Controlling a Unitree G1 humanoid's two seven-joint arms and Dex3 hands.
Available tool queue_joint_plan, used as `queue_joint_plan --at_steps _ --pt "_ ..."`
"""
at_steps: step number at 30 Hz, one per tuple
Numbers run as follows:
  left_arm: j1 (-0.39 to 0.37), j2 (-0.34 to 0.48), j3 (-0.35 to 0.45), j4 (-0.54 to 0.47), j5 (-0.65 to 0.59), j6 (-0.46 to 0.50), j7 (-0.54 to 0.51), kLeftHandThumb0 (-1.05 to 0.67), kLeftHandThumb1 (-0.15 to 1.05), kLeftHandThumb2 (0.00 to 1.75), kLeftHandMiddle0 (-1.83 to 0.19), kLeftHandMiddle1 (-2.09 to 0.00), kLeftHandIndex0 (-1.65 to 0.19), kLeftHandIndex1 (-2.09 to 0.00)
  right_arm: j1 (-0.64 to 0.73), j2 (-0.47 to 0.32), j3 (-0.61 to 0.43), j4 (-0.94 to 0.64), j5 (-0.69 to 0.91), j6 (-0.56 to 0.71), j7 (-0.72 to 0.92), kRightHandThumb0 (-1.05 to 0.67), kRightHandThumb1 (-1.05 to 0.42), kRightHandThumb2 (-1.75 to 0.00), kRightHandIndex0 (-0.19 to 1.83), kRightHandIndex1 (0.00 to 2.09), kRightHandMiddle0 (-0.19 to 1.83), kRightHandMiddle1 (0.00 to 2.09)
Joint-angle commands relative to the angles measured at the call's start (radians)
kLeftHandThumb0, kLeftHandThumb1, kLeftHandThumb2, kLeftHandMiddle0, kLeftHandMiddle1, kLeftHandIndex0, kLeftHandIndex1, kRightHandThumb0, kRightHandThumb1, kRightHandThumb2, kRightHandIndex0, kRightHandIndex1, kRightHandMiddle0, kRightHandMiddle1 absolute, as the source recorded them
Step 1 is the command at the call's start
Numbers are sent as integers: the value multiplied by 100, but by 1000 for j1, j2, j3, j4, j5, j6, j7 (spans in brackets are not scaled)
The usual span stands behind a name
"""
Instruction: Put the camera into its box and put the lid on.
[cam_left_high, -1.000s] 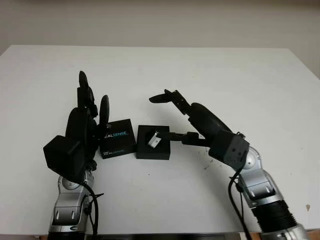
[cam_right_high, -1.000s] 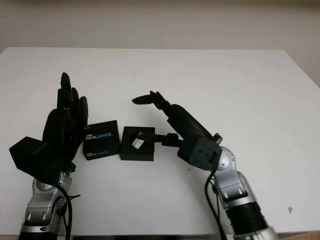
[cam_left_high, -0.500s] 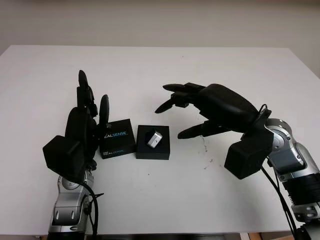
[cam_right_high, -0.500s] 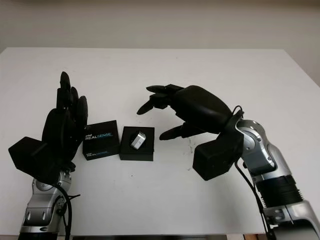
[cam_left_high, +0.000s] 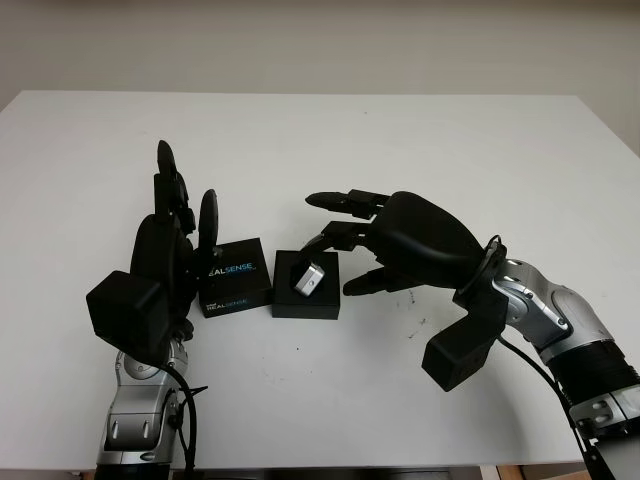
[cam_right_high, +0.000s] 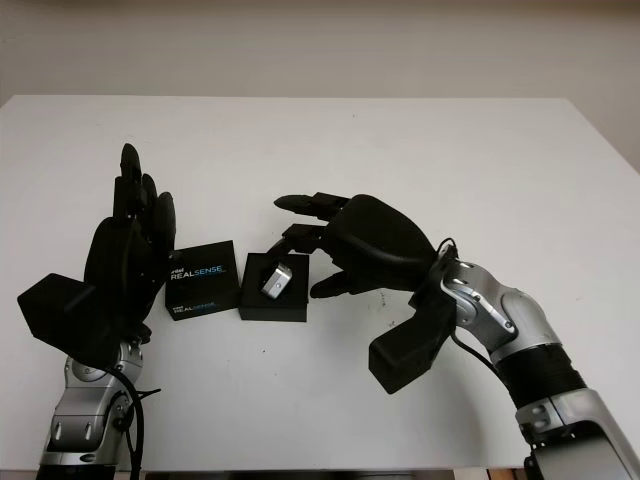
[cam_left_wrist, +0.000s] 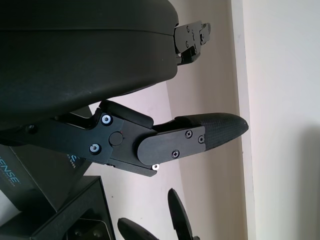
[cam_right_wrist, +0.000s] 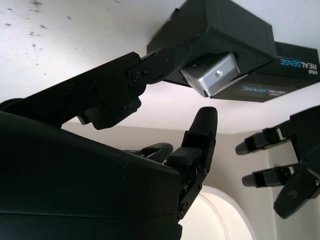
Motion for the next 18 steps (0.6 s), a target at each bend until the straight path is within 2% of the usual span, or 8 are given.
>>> queue_joint_plan --at_steps 1,8,18 --pt "-3 -1 -1 -3 5 -6 2 -71 105 59 19 0 19 0 -27 17 18 26 -23 -12 -53 -40 -84 -6 38 16 36 84" --pt "2 -2 -1 -9 -1 -5 -1 -71 105 58 19 0 19 0 -43 36 64 74 -52 -10 -136 -42 -86 -5 38 19 30 96" --pt "-1 -7 0 -2 1 -8 7 -72 105 58 19 0 19 0 -50 24 88 90 -52 -13 -166 -42 -85 -5 37 22 29 101"
